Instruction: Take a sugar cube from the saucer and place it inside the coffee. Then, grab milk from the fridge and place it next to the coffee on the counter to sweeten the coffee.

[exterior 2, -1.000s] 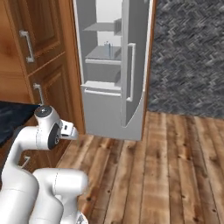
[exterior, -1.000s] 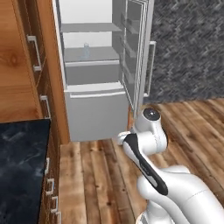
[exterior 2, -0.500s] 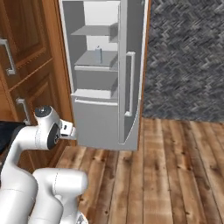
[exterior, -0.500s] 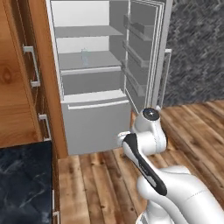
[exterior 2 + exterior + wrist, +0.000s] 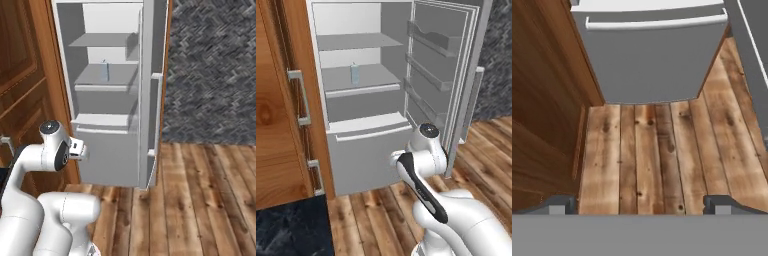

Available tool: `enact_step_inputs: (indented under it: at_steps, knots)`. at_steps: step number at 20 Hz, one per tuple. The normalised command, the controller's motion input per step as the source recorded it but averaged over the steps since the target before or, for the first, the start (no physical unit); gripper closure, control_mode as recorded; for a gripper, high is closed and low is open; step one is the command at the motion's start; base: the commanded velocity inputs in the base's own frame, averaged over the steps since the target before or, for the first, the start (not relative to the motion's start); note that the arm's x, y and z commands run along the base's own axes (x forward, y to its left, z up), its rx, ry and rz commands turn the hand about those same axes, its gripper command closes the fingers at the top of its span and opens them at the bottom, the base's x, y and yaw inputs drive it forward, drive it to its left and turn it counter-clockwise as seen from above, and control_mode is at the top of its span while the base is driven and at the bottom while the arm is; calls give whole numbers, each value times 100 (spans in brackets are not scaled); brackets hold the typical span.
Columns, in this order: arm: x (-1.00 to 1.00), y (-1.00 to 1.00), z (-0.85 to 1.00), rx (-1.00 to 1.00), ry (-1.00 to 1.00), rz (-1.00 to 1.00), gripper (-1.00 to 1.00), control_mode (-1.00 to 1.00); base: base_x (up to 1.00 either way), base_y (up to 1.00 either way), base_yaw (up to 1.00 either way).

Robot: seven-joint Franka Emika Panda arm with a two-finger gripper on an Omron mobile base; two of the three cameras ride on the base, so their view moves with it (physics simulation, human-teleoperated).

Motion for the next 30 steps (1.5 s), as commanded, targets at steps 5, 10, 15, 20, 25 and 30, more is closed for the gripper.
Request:
enact_step_inputs:
  at_steps: [5, 10, 15, 20, 25, 30]
  knots:
    - [0, 0, 0, 0, 0, 0, -100, 100, 67, 52, -18]
    - [0, 0, 0, 0, 0, 0, -100, 100, 65, 40, -17]
    - [0, 0, 0, 0, 0, 0, -100, 100, 62, 39, -16]
    - [0, 0, 0, 0, 0, 0, -100, 100, 55, 41, -13]
    - [0, 0, 0, 0, 0, 0, -100, 100, 55, 28, -9]
    - [0, 0, 0, 0, 0, 0, -100, 100, 54, 22, -5]
